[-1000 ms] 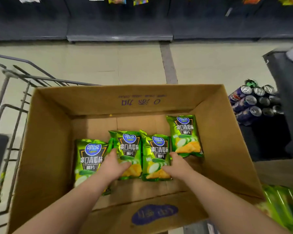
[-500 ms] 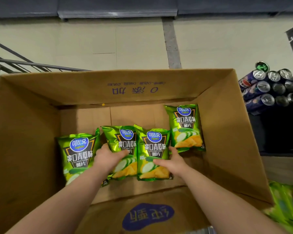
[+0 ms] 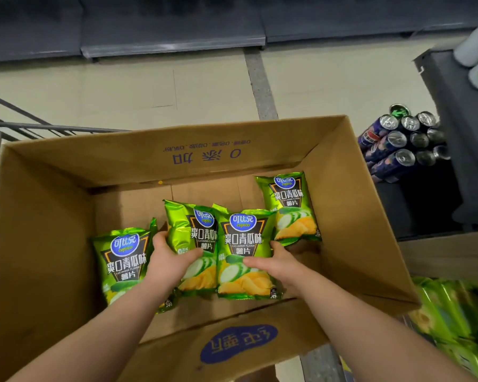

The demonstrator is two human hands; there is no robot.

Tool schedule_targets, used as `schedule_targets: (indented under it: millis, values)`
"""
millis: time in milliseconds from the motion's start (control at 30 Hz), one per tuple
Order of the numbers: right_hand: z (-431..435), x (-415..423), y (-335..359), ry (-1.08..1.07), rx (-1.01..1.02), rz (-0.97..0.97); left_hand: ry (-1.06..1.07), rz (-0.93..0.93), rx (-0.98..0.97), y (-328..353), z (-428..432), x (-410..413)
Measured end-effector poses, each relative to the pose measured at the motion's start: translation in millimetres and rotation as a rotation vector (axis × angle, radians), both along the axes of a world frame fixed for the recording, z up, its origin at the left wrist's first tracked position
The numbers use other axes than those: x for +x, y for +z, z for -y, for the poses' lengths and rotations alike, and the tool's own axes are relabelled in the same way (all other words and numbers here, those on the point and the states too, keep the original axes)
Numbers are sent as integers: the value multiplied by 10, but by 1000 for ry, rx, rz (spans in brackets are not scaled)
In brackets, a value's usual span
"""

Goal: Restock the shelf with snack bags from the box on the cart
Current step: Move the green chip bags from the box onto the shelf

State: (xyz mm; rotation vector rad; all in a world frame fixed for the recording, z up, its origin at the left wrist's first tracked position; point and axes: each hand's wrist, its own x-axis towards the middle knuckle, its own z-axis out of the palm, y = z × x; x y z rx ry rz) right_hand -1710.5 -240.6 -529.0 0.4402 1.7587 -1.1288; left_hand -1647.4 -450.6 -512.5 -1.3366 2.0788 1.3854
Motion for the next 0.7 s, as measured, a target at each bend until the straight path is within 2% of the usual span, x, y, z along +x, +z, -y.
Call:
schedule_targets:
  millis: [233,467,700]
  values:
    - [-123,45,674,-95,-119,-204,16,-250,124,565,75,15]
    - [-528,373,1379,-319,-136,-402,-147,-502,212,1151,-258,-38]
    - [-1260,977,2048,-546,-59,-609,-343,-610,357,1751,-1052,36]
